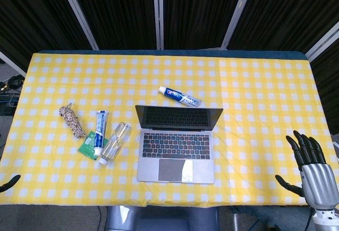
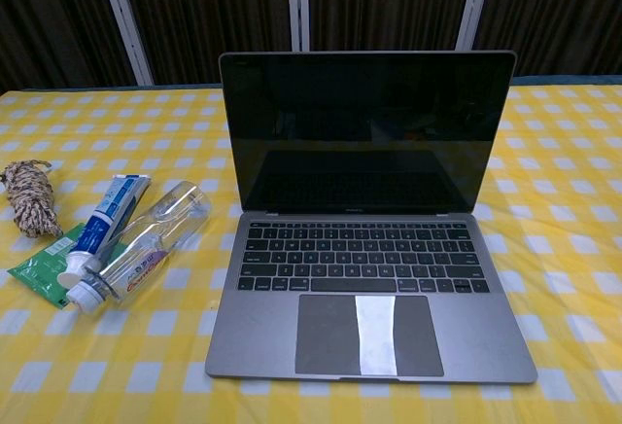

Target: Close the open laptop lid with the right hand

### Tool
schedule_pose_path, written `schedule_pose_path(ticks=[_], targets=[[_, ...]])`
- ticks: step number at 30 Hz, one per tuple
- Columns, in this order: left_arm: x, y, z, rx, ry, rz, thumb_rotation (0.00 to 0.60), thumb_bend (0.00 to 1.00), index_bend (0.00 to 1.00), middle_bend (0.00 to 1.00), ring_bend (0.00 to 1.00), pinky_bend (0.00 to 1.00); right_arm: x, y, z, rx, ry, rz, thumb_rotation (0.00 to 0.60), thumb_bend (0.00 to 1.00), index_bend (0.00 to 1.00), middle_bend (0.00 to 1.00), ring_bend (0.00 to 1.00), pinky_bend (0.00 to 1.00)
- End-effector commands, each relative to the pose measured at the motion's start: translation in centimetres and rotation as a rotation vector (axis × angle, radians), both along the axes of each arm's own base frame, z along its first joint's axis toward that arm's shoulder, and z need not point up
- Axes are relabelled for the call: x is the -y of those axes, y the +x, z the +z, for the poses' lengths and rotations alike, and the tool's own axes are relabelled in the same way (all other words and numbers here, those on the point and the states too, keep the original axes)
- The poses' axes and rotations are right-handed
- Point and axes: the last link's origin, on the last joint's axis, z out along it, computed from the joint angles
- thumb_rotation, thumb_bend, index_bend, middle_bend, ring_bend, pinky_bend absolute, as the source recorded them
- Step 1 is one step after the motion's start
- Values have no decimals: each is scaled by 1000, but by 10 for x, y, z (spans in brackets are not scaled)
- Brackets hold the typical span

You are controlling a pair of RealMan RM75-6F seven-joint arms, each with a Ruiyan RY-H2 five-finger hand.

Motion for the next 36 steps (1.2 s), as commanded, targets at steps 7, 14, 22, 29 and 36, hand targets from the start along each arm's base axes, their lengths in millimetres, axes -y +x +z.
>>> schedule_pose_path(ticks=[7, 14, 22, 29, 36], targets=[[1, -1, 1, 2, 2, 6, 600, 0, 0, 0, 0, 0, 0, 0, -5, -13, 23, 1, 600, 0, 0, 0, 0, 0], [-2, 0, -2, -1, -6, 6, 600, 0, 0, 0, 0, 0, 7, 0, -11, -31, 38, 12, 600, 79, 0, 0, 0, 0], [-10, -2, -6, -8, -16, 22, 600, 0, 0, 0, 0, 0, 75, 32, -12, -56, 124, 191, 600, 808, 0, 0, 0, 0], [-20, -5, -12, -29, -31, 44, 600, 0, 0, 0, 0, 0, 141, 84, -18, -64, 328, 291, 600, 1000, 0, 0, 0, 5], [-32, -14, -20, -33, -61, 83, 600, 0, 0, 0, 0, 0, 189, 139, -39, 41, 492, 260, 600, 1000, 32, 42, 0, 80]])
